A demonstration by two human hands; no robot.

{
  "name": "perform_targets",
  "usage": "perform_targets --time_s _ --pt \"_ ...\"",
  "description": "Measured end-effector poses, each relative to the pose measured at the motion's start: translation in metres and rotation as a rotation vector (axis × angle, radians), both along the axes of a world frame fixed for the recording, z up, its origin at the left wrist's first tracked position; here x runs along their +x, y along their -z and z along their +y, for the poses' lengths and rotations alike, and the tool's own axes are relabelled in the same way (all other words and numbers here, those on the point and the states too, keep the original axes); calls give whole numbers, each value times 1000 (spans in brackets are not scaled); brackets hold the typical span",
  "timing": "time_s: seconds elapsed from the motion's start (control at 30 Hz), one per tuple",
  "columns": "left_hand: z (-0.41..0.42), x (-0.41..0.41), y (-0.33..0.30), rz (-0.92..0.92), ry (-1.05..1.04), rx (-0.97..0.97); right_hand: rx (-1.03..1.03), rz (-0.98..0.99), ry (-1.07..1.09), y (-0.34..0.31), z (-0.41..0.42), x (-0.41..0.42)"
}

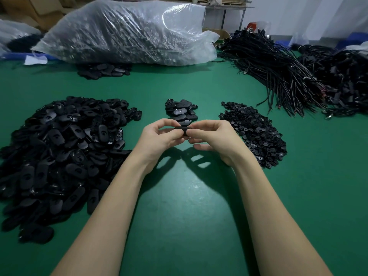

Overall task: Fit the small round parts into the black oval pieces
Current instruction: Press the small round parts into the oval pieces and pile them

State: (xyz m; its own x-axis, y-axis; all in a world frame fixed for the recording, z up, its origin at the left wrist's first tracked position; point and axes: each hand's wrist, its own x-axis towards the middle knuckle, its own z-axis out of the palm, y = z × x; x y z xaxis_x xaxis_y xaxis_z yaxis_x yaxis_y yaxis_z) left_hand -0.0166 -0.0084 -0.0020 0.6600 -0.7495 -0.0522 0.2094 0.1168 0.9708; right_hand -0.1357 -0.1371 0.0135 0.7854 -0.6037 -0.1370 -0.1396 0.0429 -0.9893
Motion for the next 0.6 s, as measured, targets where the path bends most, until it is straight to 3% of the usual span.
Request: perform_targets --time_s 0.6 --pt "-2 2 10 -288 -52 189 -343 123 142 11 10 13"
